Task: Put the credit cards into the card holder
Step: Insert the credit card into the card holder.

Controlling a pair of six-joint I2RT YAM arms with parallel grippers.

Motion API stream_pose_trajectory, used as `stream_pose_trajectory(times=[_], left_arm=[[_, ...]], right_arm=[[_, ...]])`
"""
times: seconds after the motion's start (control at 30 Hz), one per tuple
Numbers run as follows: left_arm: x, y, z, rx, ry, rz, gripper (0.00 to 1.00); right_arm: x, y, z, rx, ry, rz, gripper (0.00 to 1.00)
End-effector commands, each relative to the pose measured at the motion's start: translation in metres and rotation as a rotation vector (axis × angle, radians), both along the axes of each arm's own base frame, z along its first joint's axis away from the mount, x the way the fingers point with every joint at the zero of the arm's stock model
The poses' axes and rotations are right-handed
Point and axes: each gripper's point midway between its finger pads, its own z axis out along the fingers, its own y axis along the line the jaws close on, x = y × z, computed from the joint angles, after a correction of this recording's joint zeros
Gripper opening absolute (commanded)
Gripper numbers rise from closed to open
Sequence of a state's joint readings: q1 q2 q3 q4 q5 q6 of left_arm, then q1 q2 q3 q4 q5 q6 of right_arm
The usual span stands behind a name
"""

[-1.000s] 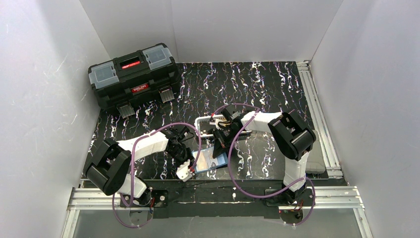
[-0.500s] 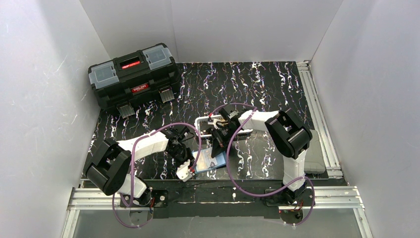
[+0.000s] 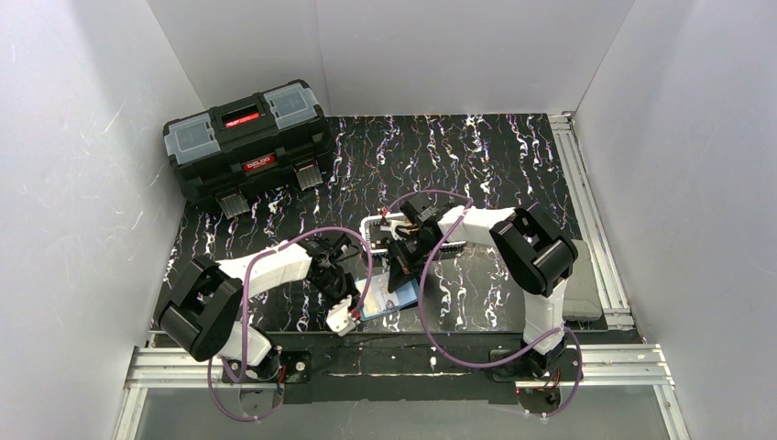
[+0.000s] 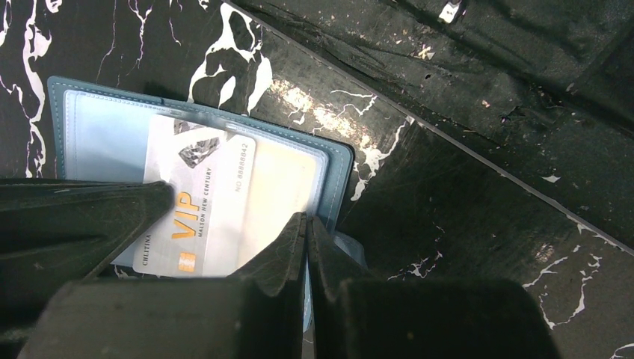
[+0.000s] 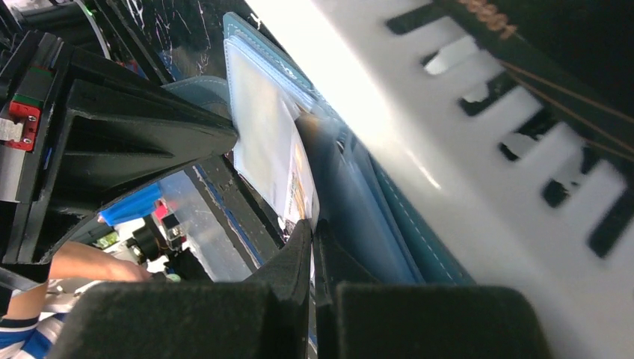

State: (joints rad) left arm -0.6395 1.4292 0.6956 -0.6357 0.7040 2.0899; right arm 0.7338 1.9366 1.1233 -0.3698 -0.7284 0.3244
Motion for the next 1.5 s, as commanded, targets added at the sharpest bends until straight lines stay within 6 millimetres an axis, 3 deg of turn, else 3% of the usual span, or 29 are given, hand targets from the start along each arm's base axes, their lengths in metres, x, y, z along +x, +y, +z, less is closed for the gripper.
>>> stream_pose_trajectory(times=[0.0, 0.13, 0.2, 0.33, 0.43, 0.63, 0.73, 1.13, 1.47], left_arm=[[-0.008, -0.012, 0.013, -0.101, -0.055, -0.124, 0.00], [-0.007, -0.013, 0.013, -0.107, -0.057, -0.122, 0.00], [-0.007, -0.014, 0.014, -0.113, -0.059, -0.121, 0.00], [-0.007, -0.013, 0.014, -0.114, -0.063, -0.115, 0.00], [-0.006, -0.014, 0.014, -0.125, -0.075, -0.107, 0.00], [-0.004, -0.016, 0.014, -0.137, -0.088, -0.101, 0.00], [-0.004, -0.016, 0.014, -0.139, -0.089, -0.101, 0.00], [-0.006, -0.015, 0.013, -0.139, -0.090, -0.102, 0.00], [-0.007, -0.013, 0.012, -0.135, -0.091, -0.098, 0.00]], right_arm=[[0.002, 0.007, 0.005, -0.006, -0.116, 0.053, 0.01], [-0.001, 0.008, 0.004, -0.044, -0.147, 0.080, 0.05], [0.000, 0.008, 0.005, -0.060, -0.165, 0.079, 0.15], [0.003, 0.007, 0.005, -0.073, -0.189, 0.073, 0.21], [0.002, 0.009, 0.006, -0.082, -0.201, 0.087, 0.33], [0.000, 0.013, 0.014, -0.073, -0.231, 0.110, 0.39], [0.000, 0.012, 0.015, -0.101, -0.233, 0.124, 0.50], [-0.001, 0.001, 0.024, -0.178, -0.281, 0.126, 0.53], [-0.008, 0.015, 0.031, -0.097, -0.273, 0.169, 0.53]])
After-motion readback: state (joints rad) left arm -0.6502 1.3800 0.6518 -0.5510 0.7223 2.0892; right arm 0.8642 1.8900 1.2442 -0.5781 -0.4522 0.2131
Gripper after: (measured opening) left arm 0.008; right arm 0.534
